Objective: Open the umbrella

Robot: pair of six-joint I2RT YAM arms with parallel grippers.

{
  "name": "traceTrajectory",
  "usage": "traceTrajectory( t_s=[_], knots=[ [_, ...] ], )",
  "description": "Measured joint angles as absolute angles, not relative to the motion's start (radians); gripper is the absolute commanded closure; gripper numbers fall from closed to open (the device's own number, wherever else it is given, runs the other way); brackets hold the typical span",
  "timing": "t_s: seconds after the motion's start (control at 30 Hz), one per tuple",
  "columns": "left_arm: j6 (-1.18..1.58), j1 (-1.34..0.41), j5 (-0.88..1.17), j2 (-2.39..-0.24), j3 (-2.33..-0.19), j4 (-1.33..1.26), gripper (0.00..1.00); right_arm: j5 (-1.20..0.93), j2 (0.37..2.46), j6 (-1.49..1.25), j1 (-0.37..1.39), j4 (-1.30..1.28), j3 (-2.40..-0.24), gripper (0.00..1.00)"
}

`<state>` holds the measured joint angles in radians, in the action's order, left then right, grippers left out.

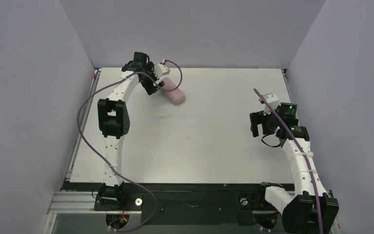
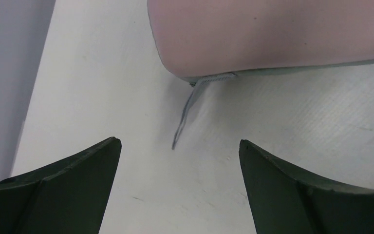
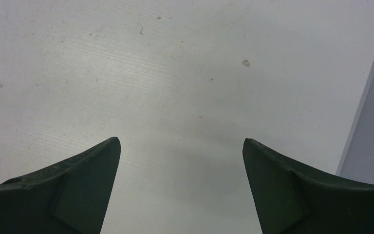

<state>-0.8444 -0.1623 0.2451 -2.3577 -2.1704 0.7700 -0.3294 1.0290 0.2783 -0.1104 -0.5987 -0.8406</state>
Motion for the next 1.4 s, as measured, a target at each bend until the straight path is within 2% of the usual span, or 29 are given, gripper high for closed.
traceTrajectory(
  t_s=[0.17, 0.3, 0.4, 0.43, 0.47, 0.5, 0.63, 1.07, 1.4],
  knots=[
    [-0.904, -0.164, 0.249, -2.486, -2.315, 0.772, 0.18, -0.321, 1.034, 0.290, -0.110, -0.621, -0.861, 0.08],
    [-0.937, -0.164, 0.249, -2.528, -2.326, 0.771, 0.32, -0.310, 1.034, 0.303, -0.110, -0.636, -0.876, 0.08],
    [-0.962, -0.165, 0.255, -2.546, -2.325, 0.776, 0.52, -0.302, 1.034, 0.307, -0.110, -0.644, -0.881, 0.08],
    [-0.967, -0.167, 0.262, -2.548, -2.325, 0.777, 0.63, -0.300, 1.034, 0.307, -0.110, -0.646, -0.881, 0.08],
    [-0.973, -0.168, 0.269, -2.548, -2.320, 0.776, 0.68, -0.299, 1.034, 0.307, -0.110, -0.647, -0.881, 0.08],
    [-0.979, -0.169, 0.279, -2.547, -2.313, 0.775, 0.78, -0.297, 1.034, 0.307, -0.110, -0.649, -0.881, 0.08],
    [-1.003, -0.190, 0.312, -2.506, -2.203, 0.751, 1.00, -0.295, 1.034, 0.308, -0.110, -0.654, -0.881, 0.08],
    [-0.940, -0.439, 0.367, -2.096, -1.579, 0.577, 1.00, -0.298, 1.034, 0.341, -0.111, -0.654, -0.881, 0.08],
    [-0.875, -0.682, 0.424, -1.848, -1.211, 0.508, 1.00, -0.346, 1.000, 0.427, -0.111, -0.667, -0.835, 0.09]
  ],
)
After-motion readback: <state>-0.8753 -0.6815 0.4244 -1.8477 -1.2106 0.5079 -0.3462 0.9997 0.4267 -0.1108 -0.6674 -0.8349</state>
